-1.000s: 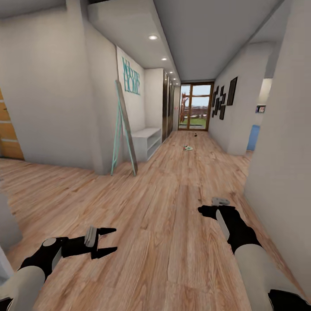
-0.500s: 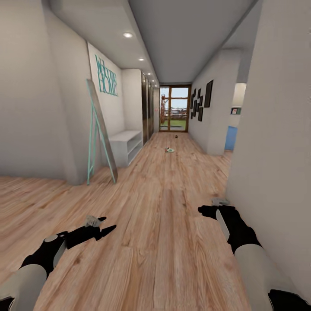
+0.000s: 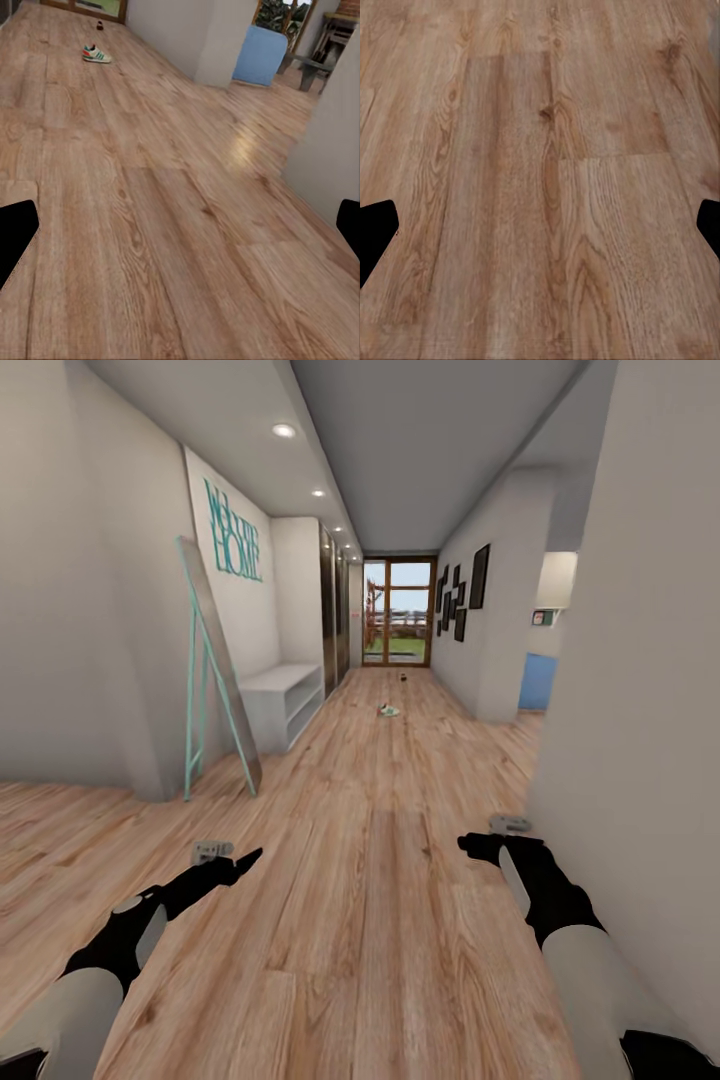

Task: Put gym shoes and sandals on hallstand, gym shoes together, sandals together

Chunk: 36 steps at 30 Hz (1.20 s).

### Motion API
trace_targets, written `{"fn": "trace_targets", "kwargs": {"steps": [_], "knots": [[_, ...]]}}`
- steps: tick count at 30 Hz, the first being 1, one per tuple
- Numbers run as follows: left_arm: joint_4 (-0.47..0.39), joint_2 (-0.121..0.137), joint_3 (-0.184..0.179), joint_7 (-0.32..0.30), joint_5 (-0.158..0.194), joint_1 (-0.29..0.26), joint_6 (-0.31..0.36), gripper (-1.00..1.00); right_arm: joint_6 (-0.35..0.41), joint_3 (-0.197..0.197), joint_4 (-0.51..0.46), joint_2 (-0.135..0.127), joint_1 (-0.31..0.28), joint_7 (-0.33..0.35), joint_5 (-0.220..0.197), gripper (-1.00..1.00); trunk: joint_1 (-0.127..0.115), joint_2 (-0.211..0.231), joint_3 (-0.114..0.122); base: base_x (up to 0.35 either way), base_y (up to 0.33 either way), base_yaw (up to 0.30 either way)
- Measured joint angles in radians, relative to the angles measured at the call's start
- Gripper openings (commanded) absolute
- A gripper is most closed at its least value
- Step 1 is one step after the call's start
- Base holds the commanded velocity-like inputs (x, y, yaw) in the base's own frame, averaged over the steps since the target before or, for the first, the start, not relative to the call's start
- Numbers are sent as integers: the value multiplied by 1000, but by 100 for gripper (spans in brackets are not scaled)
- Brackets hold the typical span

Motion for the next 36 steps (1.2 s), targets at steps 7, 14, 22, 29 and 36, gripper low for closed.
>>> {"fn": "trace_targets", "kwargs": {"steps": [7, 14, 22, 29, 36], "knots": [[3, 0, 0, 7, 8, 1, 5, 100, -9, 0, 0, 0, 0, 2, -2, 100, 0, 0, 0, 348, 0, 0], [7, 0, 0, 8, 8, 1, 24, 100, -8, -1, -3, 0, 0, -1, -7, 100, 0, 0, 0, 348, 0, 0], [7, 0, 0, 8, 8, 1, 27, 100, -8, -1, -1, 0, 0, -3, -6, 100, 0, 0, 0, 348, 0, 0], [7, 0, -1, 8, 8, 1, 28, 100, -8, -1, -1, -1, 0, 0, -8, 100, 0, 0, 0, 348, 0, 0], [7, -1, -1, 8, 8, 1, 28, 100, -8, -1, -2, -1, 0, 2, -8, 100, 0, 0, 0, 348, 0, 0]]}}
